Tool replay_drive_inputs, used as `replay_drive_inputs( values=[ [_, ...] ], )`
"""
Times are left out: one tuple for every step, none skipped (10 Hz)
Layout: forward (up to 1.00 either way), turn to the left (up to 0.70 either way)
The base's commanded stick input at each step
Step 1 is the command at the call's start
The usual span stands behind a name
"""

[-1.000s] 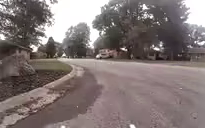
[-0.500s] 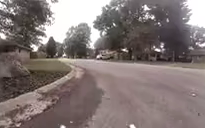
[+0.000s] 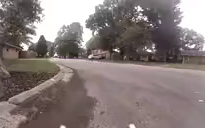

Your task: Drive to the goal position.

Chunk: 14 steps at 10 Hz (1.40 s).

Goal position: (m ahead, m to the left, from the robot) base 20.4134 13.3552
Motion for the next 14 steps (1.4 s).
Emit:
replay_drive_inputs(
  values=[
    [0.70, 0.00],
    [0.70, 0.00],
    [0.70, 0.00],
    [0.70, 0.00],
    [0.70, 0.00],
    [0.70, 0.00],
    [0.70, 0.00],
    [0.70, 0.00],
    [0.70, 0.00],
    [0.70, 0.00],
    [0.70, 0.00],
    [0.70, 0.00],
    [0.70, 0.00],
    [0.70, 0.00]
  ],
)
